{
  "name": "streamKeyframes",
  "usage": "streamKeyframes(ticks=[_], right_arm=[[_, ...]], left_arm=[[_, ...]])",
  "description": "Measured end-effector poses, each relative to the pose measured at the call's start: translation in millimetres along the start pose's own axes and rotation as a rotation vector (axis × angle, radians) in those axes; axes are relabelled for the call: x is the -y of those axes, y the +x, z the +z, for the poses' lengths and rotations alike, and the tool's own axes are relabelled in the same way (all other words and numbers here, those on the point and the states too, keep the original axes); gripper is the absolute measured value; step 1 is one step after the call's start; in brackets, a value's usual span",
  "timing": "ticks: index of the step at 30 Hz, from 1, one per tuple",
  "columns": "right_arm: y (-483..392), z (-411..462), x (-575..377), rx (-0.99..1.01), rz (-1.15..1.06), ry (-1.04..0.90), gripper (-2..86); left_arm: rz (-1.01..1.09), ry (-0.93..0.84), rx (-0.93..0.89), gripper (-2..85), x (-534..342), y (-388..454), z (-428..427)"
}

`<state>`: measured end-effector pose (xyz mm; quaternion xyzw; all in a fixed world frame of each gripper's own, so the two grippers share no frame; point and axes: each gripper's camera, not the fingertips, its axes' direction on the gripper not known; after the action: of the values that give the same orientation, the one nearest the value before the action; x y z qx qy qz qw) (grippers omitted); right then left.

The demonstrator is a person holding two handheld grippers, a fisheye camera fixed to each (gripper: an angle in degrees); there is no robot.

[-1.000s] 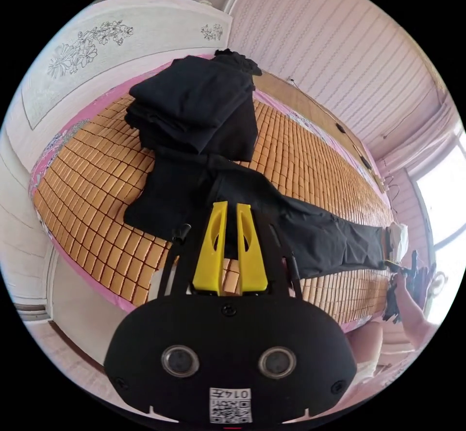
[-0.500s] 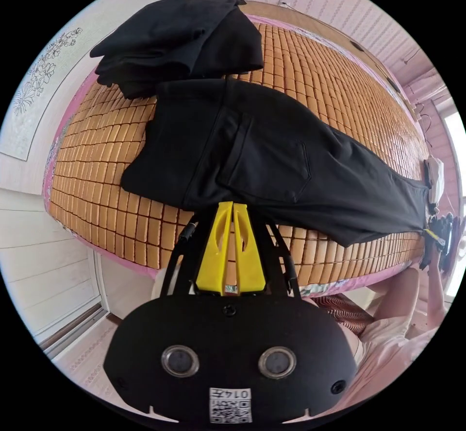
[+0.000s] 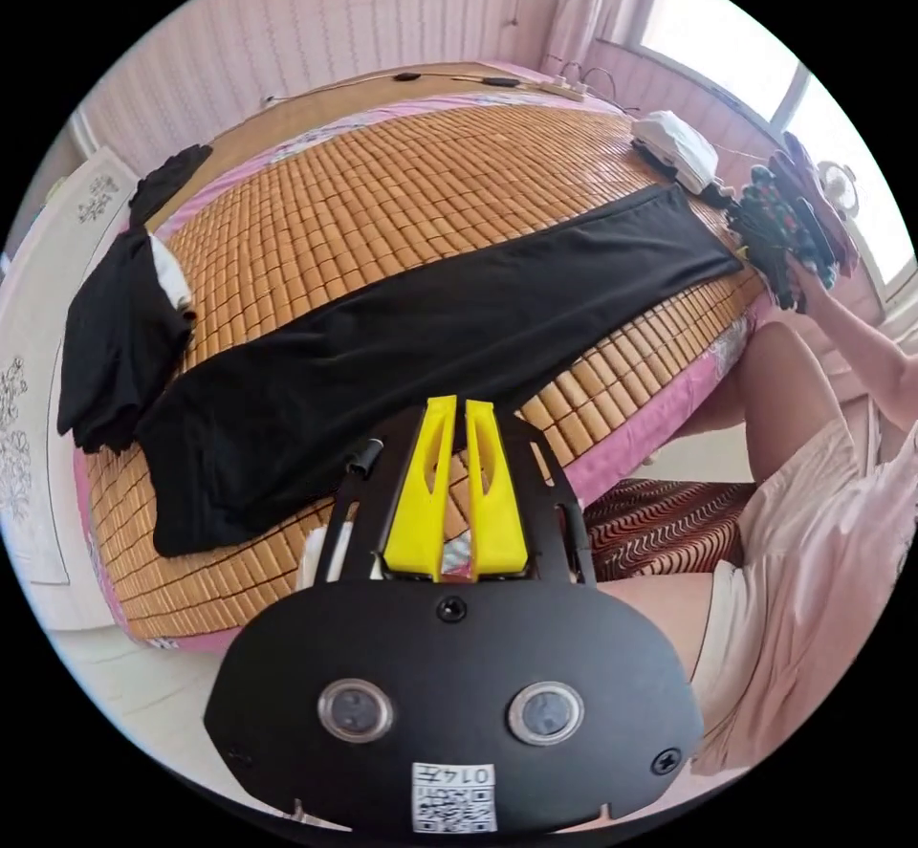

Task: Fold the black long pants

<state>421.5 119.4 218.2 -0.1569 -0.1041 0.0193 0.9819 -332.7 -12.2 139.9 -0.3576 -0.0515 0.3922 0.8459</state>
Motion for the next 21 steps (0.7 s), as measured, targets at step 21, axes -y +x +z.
streamKeyframes(ticks=[21], right_arm=[[-17,31,162,-0.013,-0.144,0.058,3.7]], left_arm=[[0.225,-0.111,0.047,-0.7,92,118,42]])
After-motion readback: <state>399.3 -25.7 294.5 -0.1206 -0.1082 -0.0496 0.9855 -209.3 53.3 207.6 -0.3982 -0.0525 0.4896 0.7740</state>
